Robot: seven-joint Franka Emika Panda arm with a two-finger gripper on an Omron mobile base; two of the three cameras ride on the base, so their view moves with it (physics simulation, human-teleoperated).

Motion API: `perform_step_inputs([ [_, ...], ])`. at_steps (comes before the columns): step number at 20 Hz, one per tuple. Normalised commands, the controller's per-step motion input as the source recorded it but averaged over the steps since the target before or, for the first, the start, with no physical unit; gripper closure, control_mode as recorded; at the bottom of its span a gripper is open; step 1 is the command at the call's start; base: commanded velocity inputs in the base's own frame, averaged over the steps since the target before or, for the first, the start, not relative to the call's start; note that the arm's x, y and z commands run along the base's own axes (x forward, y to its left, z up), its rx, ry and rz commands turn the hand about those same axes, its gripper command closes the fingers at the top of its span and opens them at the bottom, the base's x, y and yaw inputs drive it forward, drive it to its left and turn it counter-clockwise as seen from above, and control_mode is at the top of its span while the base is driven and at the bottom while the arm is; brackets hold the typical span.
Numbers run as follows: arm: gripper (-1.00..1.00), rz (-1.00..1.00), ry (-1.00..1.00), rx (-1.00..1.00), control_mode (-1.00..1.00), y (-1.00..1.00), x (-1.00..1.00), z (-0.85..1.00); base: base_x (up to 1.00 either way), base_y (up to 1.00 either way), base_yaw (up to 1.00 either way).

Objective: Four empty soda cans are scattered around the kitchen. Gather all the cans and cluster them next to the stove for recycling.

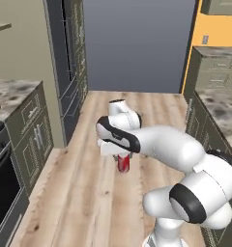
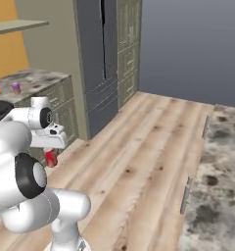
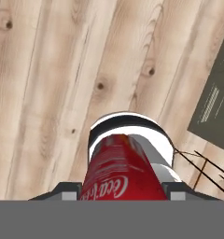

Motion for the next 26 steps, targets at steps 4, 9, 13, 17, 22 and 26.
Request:
perform_step_inputs([
  [4,1.0,0.0,0.0,0.0,1.0,0.0,0.0,0.0,0.66,0.09,0.33],
  [9,1.0,0.0,0.0,0.0,1.0,0.0,0.0,0.0,0.69,0.19,0.24],
  [13,1.0,0.0,0.0,0.0,1.0,0.0,0.0,0.0,0.74,0.17,0.15],
  [17,1.0,0.0,0.0,0.0,1.0,0.0,0.0,0.0,0.75,0.14,0.15],
  [22,1.0,0.0,0.0,0.0,1.0,0.0,0.0,0.0,0.75,0.12,0.12],
  [26,1.0,0.0,0.0,0.0,1.0,0.0,0.0,0.0,0.75,0.14,0.12],
])
